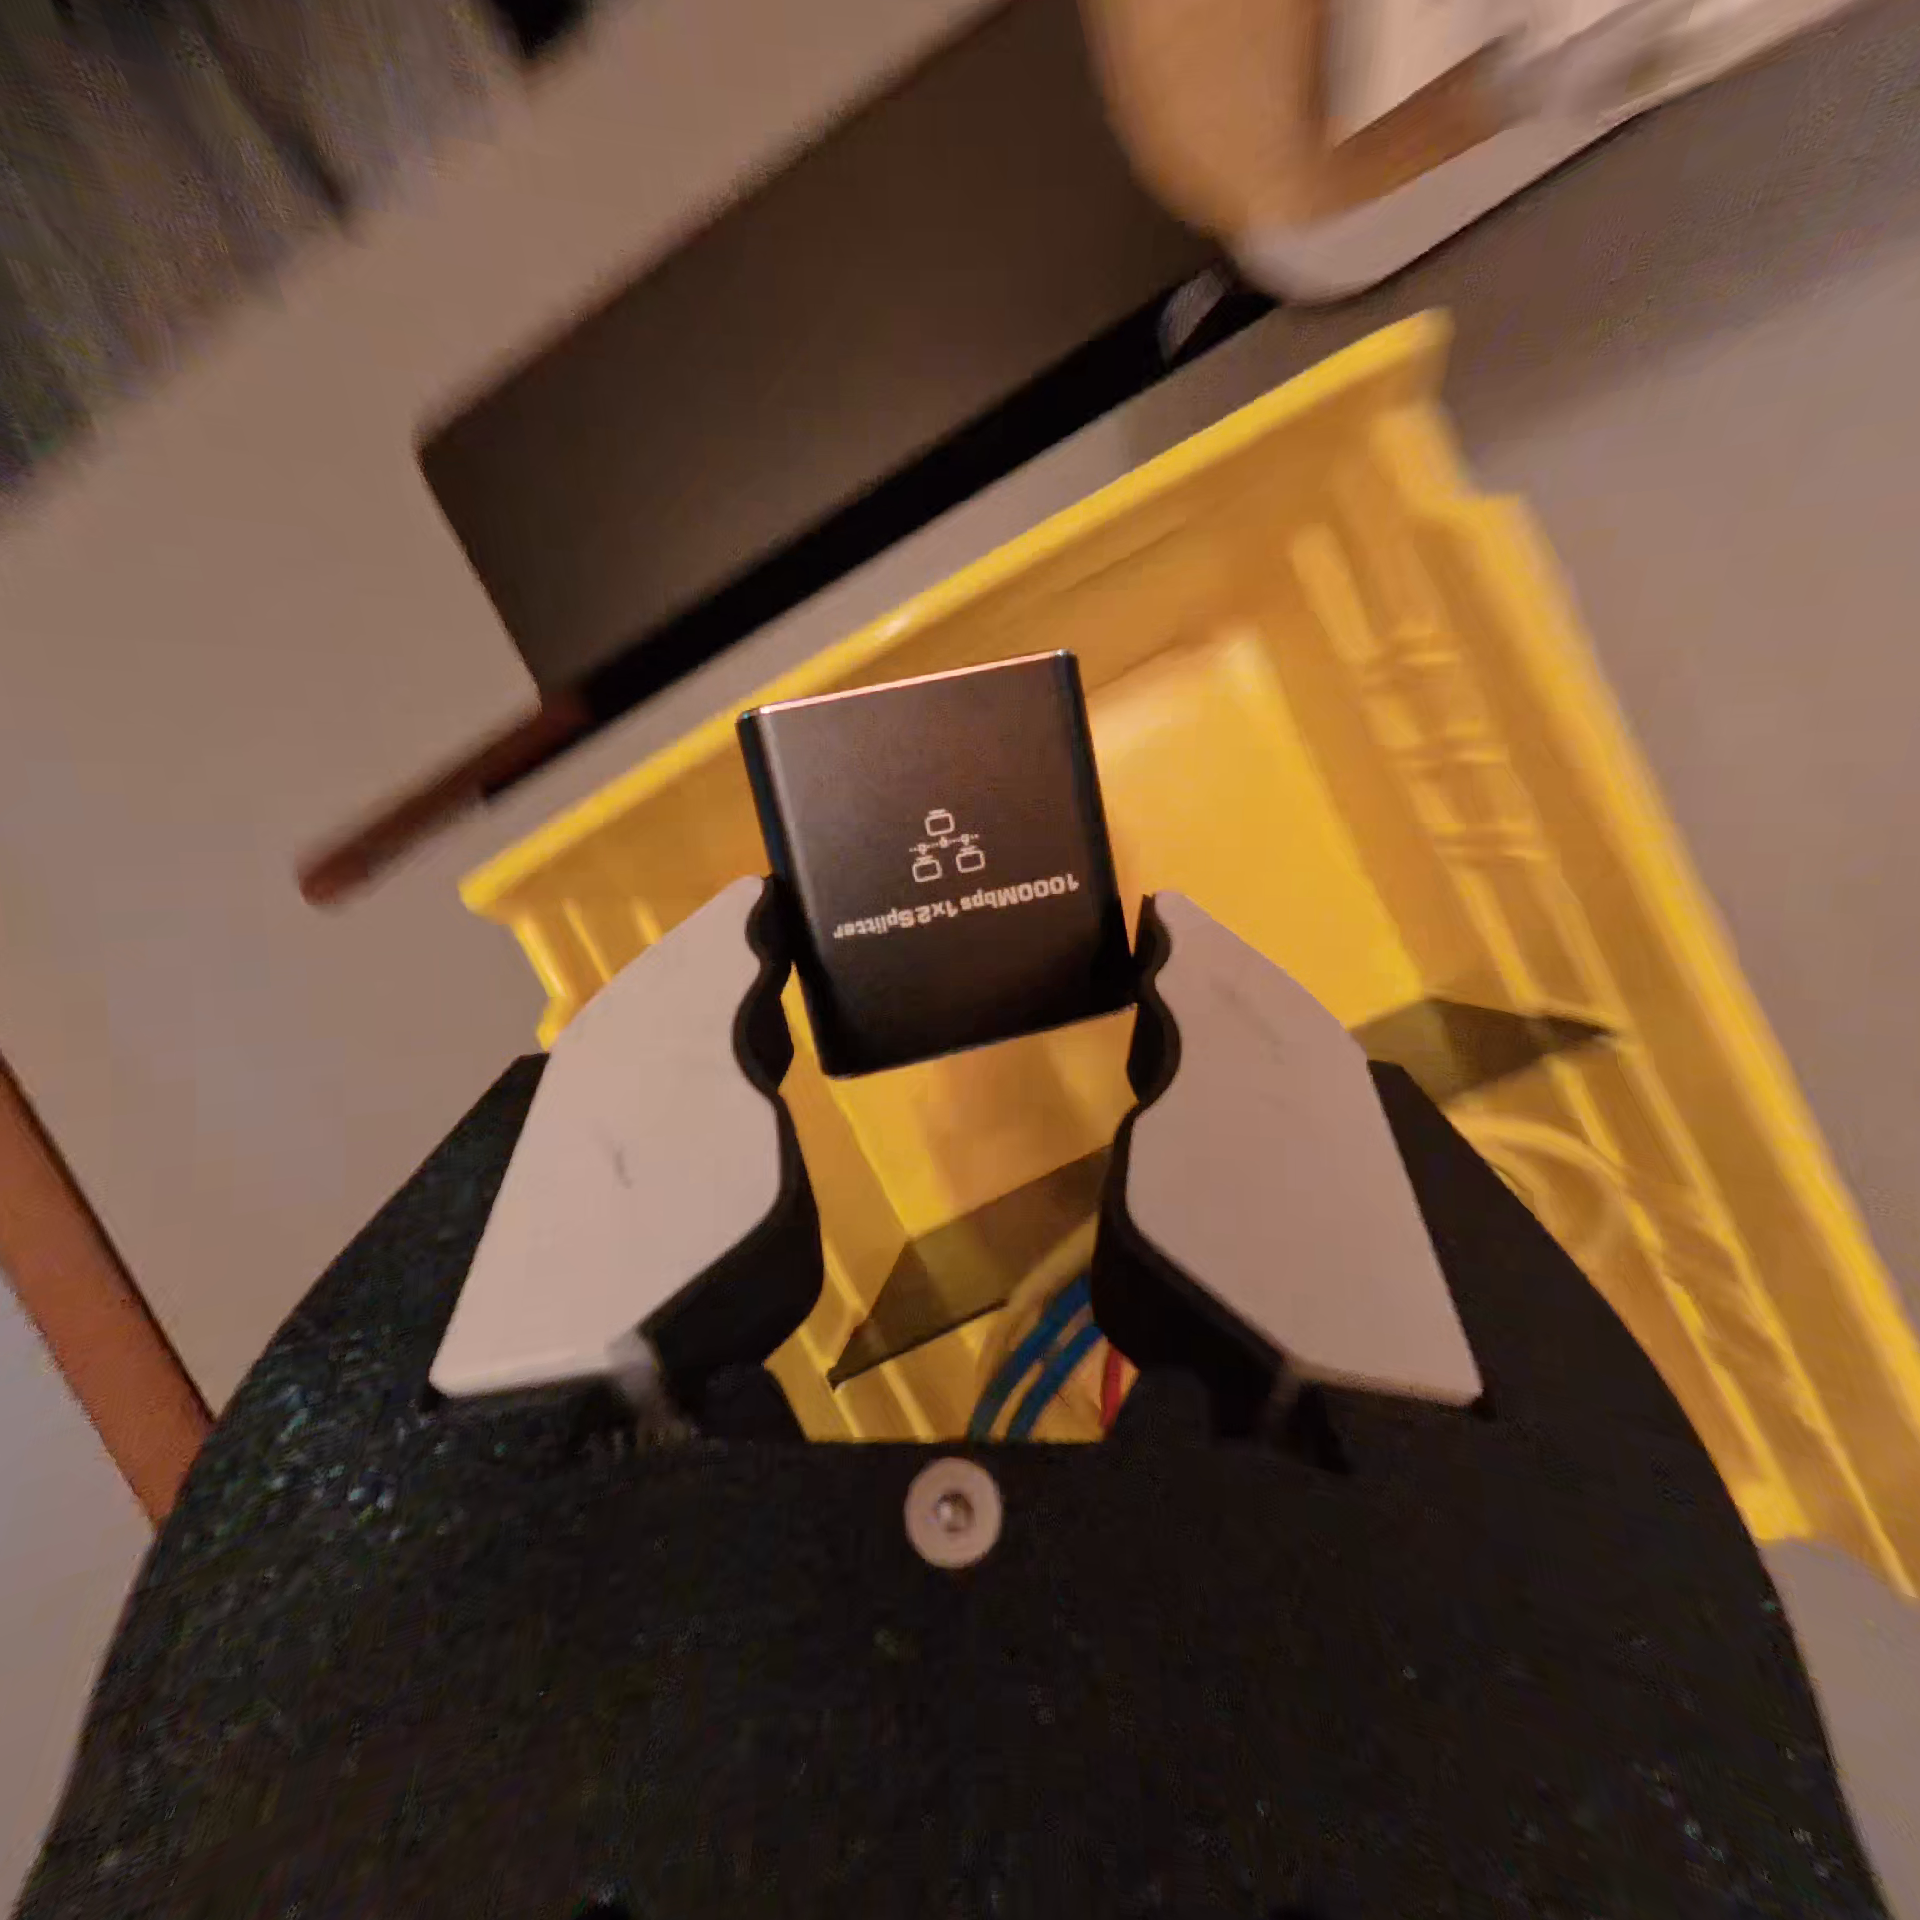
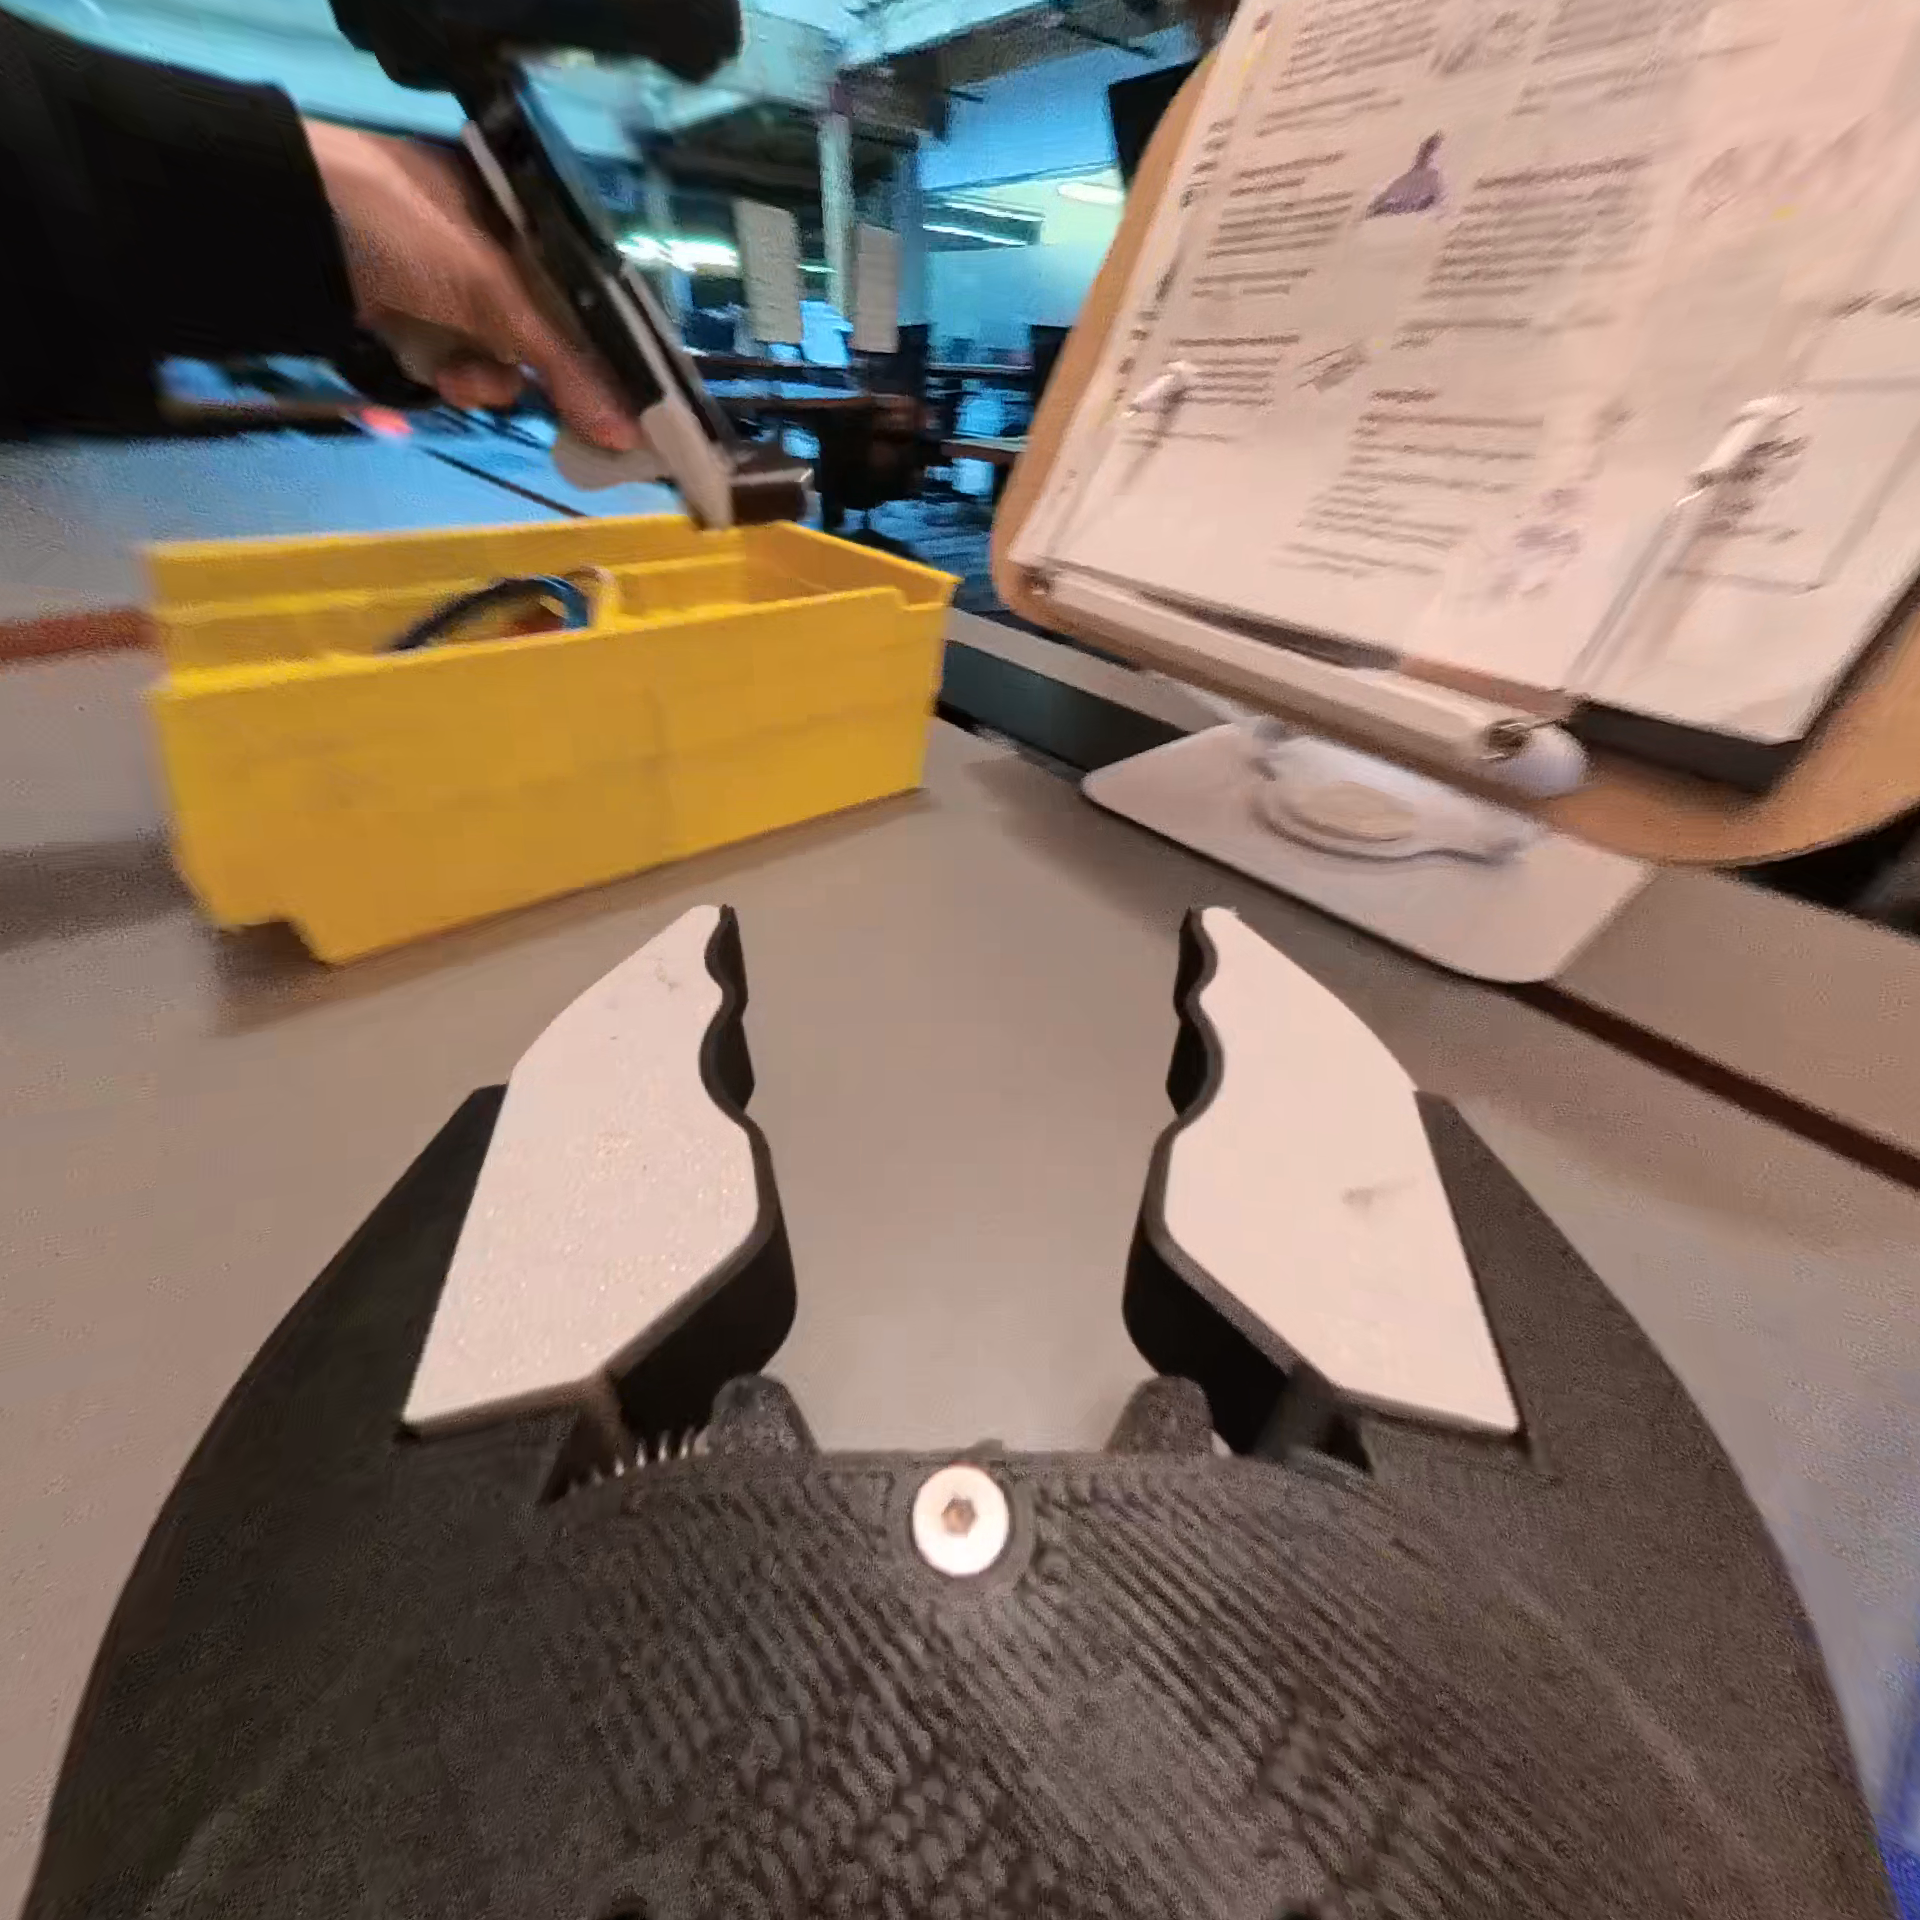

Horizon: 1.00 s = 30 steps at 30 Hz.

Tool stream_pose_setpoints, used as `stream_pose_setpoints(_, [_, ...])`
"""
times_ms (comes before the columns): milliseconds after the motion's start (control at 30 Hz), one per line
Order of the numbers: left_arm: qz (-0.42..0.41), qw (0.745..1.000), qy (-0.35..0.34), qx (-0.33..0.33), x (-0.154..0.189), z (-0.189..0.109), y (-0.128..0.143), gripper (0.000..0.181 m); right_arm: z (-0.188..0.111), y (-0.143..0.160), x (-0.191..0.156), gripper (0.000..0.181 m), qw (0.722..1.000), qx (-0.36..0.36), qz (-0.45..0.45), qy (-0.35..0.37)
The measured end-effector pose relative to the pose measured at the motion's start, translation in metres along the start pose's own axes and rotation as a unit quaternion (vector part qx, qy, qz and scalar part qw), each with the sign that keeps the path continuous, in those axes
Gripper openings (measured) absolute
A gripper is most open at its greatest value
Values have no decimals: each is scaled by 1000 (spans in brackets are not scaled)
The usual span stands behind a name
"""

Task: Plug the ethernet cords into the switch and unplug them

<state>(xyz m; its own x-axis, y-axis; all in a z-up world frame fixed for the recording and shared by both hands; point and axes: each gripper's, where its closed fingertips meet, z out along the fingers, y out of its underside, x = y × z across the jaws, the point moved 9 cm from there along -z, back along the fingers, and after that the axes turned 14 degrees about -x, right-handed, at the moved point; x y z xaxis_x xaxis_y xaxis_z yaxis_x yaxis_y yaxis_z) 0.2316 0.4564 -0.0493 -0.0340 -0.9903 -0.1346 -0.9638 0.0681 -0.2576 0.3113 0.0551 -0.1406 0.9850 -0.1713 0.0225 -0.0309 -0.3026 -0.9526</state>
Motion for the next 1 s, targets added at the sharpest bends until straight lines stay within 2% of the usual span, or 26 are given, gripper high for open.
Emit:
stream_pose_setpoints(33, [48, 998, 0, 48, 17, -20, 1, 63, 0, -2, -2, 80, 999, 6, 25, -34])
stream_pose_setpoints(100, [133, 982, 8, 132, 59, -48, 9, 63, 0, -8, -6, 79, 993, 25, 79, -87])
stream_pose_setpoints(200, [246, 943, -8, 224, 128, -63, 26, 63, -1, -17, -19, 79, 975, 33, 129, -177])
stream_pose_setpoints(333, [361, 875, -85, 311, 219, -49, 47, 62, 0, -20, -36, 81, 939, 11, 169, -298])
stream_pose_setpoints(433, [425, 817, -174, 348, 265, -20, 56, 62, 1, -11, -38, 75, 927, -6, 187, -326])
stream_pose_setpoints(500, [455, 787, -218, 354, 282, 0, 60, 62, 2, -3, -37, 70, 927, -10, 194, -322])
stream_pose_setpoints(533, [471, 766, -260, 350, 288, 5, 62, 62, 2, 1, -37, 62, 928, -15, 195, -317])
stream_pose_setpoints(567, [477, 757, -279, 348, 294, 10, 63, 62, 3, 4, -37, 54, 929, -19, 193, -315])
stream_pose_setpoints(633, [485, 759, -269, 341, 302, 16, 65, 62, -1, 6, -40, 30, 923, -3, 174, -343])
stream_pose_setpoints(733, [484, 750, -280, 353, 307, 8, 68, 63, -7, -1, -41, 26, 926, -2, 130, -355])
stream_pose_setpoints(800, [451, 737, -279, 420, 309, -4, 72, 60, -13, -11, -38, 25, 915, 19, 158, -371])
stream_pose_setpoints(833, [428, 721, -269, 473, 311, -12, 77, 58, -18, -15, -35, 25, 893, 44, 190, -406])
stream_pose_setpoints(900, [372, 708, -193, 568, 315, -25, 87, 65, -25, -21, -32, 25, 837, 99, 239, -482])
stream_pose_setpoints(967, [329, 713, -110, 609, 315, -26, 92, 70, -24, -20, -30, 24, 807, 109, 292, -502])
stream_pose_setpoints(1000, [313, 716, -92, 618, 313, -24, 92, 73, -21, -19, -31, 25, 780, 99, 321, -527])
